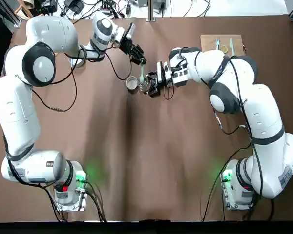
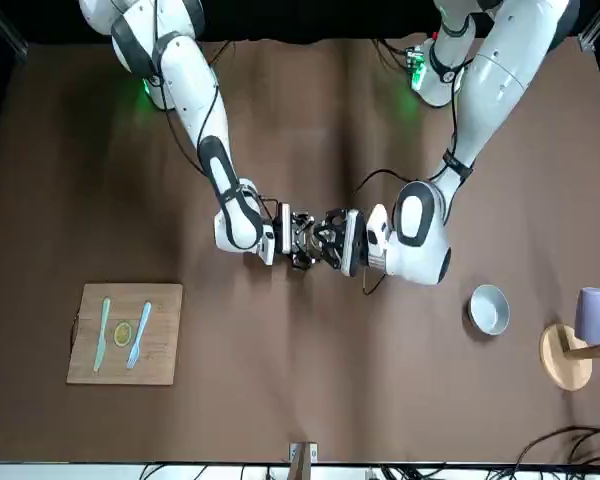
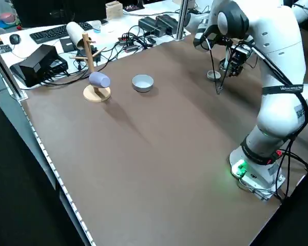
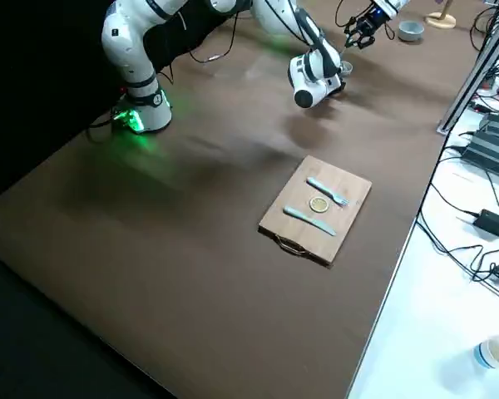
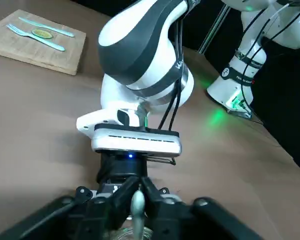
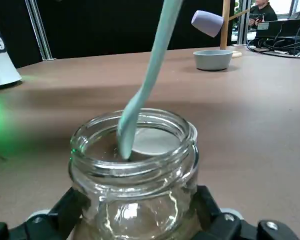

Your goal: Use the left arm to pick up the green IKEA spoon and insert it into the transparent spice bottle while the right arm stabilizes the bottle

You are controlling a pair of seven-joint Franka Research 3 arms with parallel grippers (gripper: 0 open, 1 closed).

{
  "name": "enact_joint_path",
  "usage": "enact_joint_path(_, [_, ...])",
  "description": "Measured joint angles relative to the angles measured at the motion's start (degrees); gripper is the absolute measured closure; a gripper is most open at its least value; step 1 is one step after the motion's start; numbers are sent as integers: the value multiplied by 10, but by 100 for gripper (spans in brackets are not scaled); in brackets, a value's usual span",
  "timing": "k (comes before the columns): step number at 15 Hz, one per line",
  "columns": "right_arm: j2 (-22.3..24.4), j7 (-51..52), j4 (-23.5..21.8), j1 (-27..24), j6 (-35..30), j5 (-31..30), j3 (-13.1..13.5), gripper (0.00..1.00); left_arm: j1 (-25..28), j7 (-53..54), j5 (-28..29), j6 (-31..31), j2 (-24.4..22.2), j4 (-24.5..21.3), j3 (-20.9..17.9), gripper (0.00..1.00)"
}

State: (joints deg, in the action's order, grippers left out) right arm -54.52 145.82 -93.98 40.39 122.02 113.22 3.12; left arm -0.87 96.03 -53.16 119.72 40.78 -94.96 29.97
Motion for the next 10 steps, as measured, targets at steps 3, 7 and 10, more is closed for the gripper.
enact_joint_path(3, [0, 0, 0, 0, 0, 0, 0, 0, -1, 2, 0, 0, 3, 0, 0, 62])
enact_joint_path(7, [0, 0, 0, 0, 0, 0, 0, 0, -1, -1, 0, 0, 4, 0, 0, 25])
enact_joint_path(10, [0, 0, 0, 0, 0, 0, 0, 0, 2, -34, 0, -2, 4, 3, 0, 0])
